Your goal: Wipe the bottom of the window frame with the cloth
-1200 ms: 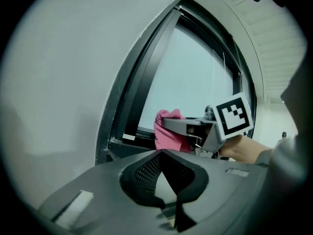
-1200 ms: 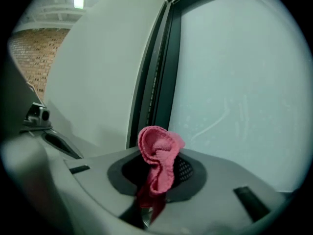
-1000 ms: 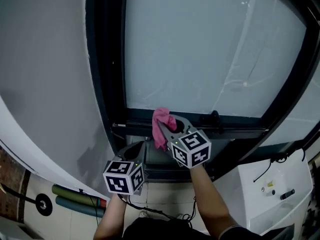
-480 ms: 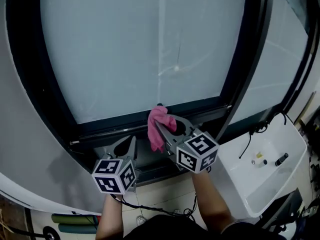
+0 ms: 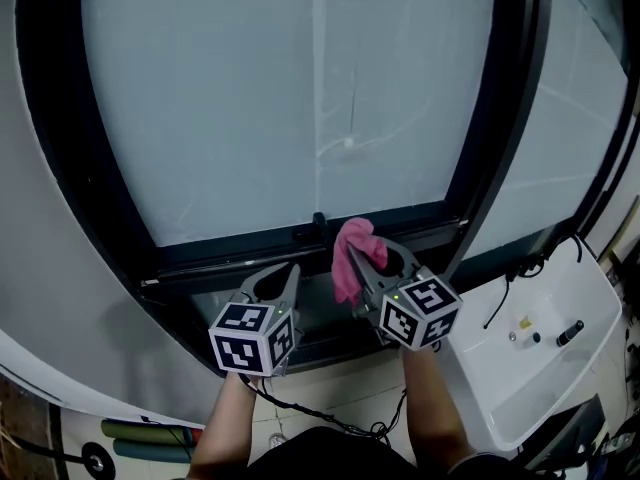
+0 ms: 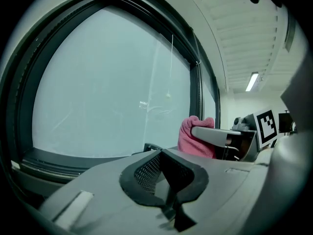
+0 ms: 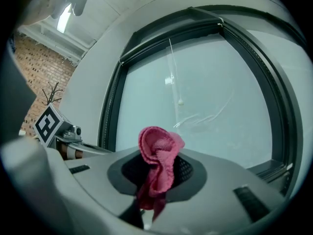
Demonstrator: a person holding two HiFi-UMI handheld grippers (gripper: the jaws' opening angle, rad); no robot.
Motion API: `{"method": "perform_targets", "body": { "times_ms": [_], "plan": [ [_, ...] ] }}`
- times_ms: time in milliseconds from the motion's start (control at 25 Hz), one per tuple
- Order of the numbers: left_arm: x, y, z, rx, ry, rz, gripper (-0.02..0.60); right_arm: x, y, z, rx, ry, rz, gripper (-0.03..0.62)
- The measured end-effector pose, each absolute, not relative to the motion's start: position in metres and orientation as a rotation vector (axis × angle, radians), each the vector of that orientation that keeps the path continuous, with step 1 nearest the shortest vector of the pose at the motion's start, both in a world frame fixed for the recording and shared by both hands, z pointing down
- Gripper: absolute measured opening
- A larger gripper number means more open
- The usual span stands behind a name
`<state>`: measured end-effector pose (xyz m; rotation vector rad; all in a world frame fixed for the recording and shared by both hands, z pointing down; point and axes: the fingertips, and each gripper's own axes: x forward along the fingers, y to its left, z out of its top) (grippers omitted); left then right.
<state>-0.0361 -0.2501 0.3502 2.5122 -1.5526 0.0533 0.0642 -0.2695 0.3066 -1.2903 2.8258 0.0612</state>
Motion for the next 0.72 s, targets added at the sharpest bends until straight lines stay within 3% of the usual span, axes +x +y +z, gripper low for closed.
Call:
{"method": "perform_targets", "body": {
  "times_ms": [720],
  "plan": [
    [-0.023,-0.258,0.356,2.518,-1.531,0.08,0.008,0.072,-0.279,0.315,-1.318,2.858,0.069,0.081]
  ]
}}
